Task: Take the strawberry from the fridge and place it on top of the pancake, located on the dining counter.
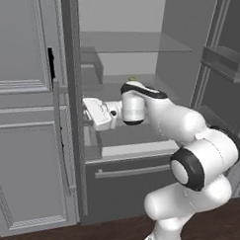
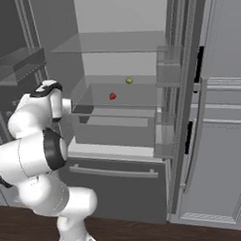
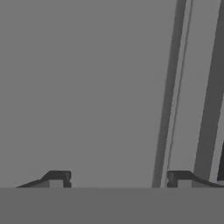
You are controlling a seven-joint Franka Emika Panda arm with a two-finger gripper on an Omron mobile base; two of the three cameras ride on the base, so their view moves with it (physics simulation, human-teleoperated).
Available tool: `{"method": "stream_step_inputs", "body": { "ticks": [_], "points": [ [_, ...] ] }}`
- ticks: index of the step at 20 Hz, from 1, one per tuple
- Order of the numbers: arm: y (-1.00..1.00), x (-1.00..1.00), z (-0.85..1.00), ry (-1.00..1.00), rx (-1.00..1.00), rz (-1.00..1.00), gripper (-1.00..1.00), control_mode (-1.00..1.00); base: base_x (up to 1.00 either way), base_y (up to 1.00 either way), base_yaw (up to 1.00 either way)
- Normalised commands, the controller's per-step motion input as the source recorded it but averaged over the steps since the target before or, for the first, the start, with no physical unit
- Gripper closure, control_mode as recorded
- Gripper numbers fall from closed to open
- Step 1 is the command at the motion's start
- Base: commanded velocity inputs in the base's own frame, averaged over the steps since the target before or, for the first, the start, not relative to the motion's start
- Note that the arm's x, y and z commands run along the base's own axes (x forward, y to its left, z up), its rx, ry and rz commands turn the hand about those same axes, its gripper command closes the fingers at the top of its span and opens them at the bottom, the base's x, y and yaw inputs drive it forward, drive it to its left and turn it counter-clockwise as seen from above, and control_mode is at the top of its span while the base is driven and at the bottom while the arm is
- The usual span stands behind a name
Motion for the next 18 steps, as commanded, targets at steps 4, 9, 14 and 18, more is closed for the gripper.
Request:
{"method": "stream_step_inputs", "body": {
  "ticks": [4,9,14,18],
  "points": [
    [0.24,-0.01,-0.01,0.04,-0.15,-0.21,-1.0,-1.0,0.0,0.0,0.0],
    [-0.53,-0.1,-0.06,0.08,-0.13,-0.25,-1.0,-1.0,0.0,0.0,0.0],
    [-1.0,0.01,-0.06,0.11,-0.1,-0.19,-1.0,-1.0,0.0,0.0,0.0],
    [-1.0,0.05,0.01,0.07,-0.3,-0.11,-1.0,-1.0,0.0,0.0,0.0]
  ]
}}
